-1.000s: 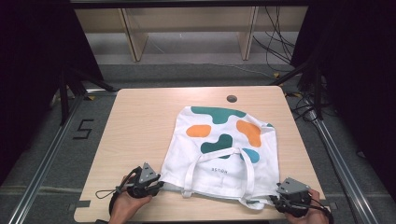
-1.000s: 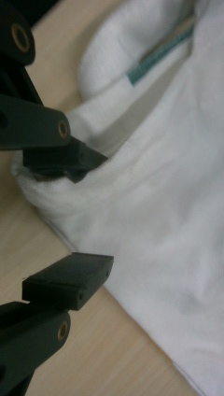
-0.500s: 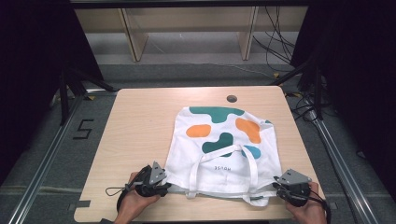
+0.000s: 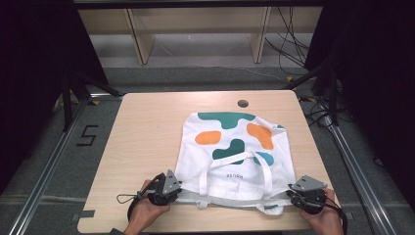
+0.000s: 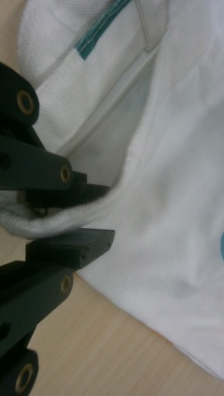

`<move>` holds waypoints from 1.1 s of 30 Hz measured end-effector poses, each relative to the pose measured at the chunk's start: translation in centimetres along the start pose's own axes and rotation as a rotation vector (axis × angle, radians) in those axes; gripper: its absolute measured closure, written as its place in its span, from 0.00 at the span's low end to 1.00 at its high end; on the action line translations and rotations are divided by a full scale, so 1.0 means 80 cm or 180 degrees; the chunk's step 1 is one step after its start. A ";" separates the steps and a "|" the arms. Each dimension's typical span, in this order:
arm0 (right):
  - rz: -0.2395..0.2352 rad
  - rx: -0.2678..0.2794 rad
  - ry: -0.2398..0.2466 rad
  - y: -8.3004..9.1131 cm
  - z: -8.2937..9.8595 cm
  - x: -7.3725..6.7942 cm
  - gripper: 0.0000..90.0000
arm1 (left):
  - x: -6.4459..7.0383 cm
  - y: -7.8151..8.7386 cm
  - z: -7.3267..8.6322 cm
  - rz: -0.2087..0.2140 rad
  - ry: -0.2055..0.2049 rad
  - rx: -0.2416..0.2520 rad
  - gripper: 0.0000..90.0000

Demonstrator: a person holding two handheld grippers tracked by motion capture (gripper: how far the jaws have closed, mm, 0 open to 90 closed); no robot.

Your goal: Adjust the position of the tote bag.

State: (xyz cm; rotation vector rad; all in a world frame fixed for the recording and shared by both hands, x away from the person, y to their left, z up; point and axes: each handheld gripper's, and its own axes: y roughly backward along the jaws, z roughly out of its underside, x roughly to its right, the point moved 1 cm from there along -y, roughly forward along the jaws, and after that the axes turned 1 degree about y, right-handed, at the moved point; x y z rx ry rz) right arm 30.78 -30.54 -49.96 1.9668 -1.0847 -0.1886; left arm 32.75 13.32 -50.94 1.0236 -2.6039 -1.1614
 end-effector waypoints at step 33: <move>-0.0026 0.0315 0.0009 -0.003 -0.018 0.013 0.90 | -0.002 0.035 0.008 0.0090 0.0223 0.0248 0.90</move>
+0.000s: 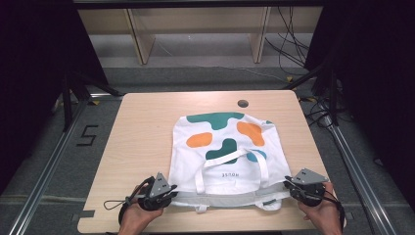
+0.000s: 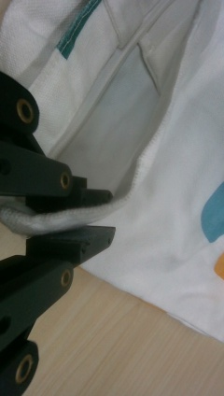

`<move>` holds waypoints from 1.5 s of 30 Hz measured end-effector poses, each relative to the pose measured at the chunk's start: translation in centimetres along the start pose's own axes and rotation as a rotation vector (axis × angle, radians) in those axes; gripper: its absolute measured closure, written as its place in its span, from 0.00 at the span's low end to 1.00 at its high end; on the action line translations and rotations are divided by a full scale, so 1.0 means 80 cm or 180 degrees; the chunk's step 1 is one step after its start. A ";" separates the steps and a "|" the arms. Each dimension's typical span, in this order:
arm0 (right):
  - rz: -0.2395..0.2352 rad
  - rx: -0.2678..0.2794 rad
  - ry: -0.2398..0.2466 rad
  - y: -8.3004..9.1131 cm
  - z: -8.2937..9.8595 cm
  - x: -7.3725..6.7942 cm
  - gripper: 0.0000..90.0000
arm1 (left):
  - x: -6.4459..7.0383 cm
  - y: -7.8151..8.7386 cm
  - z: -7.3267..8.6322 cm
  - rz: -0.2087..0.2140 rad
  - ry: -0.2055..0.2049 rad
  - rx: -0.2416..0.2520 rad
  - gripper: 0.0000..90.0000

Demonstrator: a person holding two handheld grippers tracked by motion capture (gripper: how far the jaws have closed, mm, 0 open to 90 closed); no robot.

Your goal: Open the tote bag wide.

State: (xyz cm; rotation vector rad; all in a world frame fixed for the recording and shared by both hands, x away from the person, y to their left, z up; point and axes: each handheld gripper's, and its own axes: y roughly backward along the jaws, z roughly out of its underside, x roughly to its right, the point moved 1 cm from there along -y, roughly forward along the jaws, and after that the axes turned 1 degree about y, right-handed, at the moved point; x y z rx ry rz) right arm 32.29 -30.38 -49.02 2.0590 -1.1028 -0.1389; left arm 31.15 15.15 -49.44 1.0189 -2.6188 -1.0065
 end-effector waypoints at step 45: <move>0.0706 0.1471 0.0390 0.175 -0.218 0.066 0.94 | -0.049 0.193 -0.194 -0.0695 -0.0383 0.1738 0.96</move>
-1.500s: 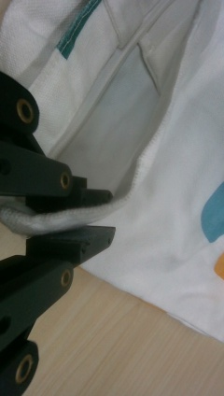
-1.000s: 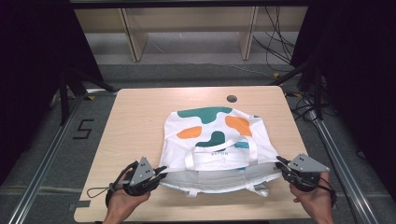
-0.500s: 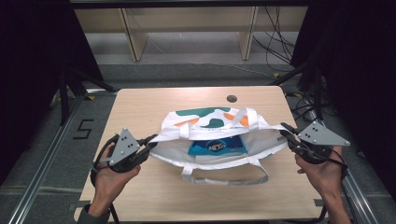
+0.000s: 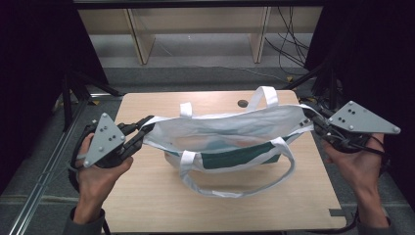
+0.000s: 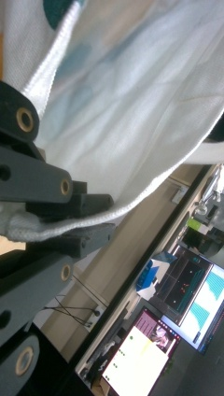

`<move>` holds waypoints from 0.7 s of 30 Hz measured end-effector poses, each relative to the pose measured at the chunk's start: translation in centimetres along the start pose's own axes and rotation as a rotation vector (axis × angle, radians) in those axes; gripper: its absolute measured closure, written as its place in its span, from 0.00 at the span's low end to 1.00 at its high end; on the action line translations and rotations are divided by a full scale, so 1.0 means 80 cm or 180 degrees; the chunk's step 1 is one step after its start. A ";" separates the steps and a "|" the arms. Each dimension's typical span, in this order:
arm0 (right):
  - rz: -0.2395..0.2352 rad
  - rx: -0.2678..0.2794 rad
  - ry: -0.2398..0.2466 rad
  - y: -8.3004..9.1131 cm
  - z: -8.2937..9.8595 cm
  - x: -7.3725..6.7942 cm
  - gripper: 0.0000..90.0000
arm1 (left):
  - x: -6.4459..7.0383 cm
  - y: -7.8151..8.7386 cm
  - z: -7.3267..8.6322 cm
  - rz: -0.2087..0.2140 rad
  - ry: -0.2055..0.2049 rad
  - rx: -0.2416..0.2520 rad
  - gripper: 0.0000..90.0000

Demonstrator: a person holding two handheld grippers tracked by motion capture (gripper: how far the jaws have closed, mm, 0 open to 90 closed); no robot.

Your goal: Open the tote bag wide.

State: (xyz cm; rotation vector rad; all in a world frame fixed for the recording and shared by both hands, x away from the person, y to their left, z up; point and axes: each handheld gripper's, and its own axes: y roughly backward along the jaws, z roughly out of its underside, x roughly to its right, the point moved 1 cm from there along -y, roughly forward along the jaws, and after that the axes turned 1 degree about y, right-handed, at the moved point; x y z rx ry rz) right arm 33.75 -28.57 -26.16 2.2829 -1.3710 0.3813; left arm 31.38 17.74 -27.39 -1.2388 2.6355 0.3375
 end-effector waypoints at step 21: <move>-0.0058 -0.0268 -0.0192 -0.030 0.052 -0.002 0.94 | 0.017 -0.057 0.104 0.0348 0.0468 -0.0616 0.95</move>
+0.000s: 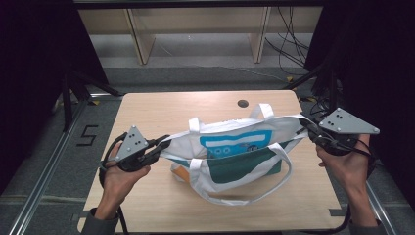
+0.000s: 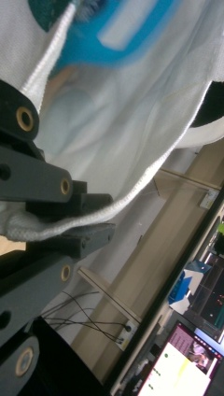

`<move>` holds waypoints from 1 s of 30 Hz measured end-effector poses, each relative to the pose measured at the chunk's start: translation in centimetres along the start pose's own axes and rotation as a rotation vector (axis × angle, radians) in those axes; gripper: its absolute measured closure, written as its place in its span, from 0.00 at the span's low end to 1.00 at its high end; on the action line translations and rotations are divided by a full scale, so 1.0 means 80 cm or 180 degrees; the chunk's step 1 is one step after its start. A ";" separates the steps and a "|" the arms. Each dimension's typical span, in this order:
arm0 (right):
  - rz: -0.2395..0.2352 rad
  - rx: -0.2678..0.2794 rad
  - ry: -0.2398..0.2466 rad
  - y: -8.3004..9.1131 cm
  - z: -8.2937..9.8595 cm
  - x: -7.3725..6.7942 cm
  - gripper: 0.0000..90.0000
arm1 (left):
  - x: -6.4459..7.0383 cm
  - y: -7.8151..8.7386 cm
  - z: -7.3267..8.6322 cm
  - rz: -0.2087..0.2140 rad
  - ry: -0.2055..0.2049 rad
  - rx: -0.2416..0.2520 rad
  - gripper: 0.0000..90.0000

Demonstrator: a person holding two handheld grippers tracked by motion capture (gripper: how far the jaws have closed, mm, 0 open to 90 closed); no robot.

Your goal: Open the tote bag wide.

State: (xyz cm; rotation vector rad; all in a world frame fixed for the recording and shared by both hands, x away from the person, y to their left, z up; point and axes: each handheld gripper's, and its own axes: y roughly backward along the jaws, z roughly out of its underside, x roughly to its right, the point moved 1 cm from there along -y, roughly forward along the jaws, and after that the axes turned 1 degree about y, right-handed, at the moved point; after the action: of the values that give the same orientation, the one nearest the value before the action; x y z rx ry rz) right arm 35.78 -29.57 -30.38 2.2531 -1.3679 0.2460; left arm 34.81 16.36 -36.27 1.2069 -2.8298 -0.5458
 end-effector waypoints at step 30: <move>0.0023 -0.0433 -0.0271 -0.076 0.055 0.005 0.94 | -0.023 -0.104 0.060 0.0102 0.0420 -0.0435 0.94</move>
State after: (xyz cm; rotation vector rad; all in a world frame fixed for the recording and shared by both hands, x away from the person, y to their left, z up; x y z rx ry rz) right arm 40.80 -29.77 -35.95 2.1682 -1.3927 0.0581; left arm 41.15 13.81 -43.26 1.1278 -2.6503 -0.6221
